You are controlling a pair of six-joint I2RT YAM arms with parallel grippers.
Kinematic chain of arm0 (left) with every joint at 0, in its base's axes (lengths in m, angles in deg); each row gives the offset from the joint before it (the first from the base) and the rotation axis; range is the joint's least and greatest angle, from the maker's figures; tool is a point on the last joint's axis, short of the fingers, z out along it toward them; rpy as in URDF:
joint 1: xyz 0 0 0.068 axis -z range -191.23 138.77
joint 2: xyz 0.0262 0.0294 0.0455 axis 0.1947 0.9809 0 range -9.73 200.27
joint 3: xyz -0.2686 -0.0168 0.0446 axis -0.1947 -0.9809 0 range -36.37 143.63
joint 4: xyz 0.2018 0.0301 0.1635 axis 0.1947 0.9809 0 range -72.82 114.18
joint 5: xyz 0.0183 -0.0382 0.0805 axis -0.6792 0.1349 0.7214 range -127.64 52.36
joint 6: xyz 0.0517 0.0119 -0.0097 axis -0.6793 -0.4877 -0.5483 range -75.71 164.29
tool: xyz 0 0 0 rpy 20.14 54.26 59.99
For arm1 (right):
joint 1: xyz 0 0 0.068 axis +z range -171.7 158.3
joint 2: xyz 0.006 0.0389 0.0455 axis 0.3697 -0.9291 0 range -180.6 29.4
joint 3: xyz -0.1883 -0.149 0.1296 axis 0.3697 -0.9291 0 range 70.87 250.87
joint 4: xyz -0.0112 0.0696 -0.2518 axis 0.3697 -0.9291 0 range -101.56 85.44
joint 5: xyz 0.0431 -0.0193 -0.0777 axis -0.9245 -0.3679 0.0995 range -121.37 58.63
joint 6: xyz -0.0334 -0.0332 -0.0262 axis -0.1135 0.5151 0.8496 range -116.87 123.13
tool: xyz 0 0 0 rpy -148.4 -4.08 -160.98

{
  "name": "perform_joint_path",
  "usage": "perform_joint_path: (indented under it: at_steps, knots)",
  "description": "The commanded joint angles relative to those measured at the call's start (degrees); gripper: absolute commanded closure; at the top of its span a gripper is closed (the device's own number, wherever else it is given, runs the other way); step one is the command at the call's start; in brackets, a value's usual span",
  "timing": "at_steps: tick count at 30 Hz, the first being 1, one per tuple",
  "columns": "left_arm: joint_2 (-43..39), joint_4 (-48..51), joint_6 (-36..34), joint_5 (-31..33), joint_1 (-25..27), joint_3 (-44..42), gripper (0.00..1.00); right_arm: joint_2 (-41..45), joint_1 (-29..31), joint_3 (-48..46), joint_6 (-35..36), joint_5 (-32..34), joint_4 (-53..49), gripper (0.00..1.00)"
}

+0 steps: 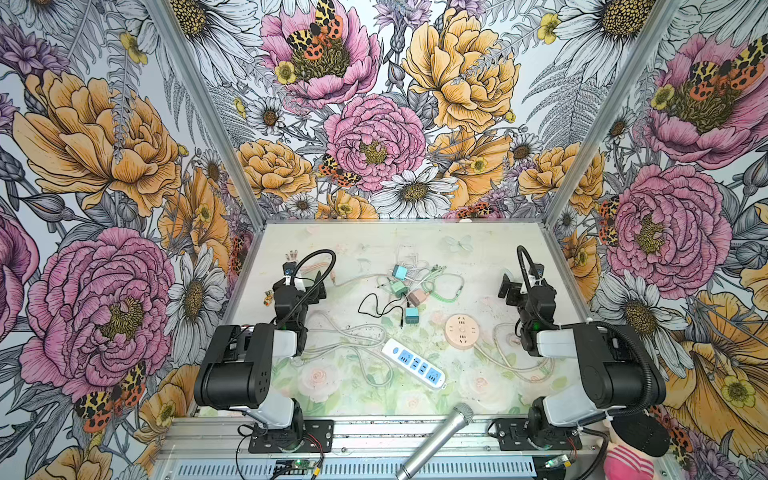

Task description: Insert the plug

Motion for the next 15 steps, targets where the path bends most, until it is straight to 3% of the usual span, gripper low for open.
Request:
perform_joint_path:
  at_steps: [1,5,15]
  knots:
    - [0.15,-1.47,-0.6,1.04,-0.16,-0.58,0.01,-0.15,0.46,0.28,0.89,-2.46,0.64,0.0]
    - [0.15,-1.39,-0.74,1.33,0.04,-0.43,0.01,-0.33,0.47,1.38,1.91,-5.68,-1.37,0.0]
    - [0.15,-1.12,-1.7,0.54,0.39,-0.38,0.01,-0.35,0.39,1.44,1.41,-4.56,-1.44,0.0]
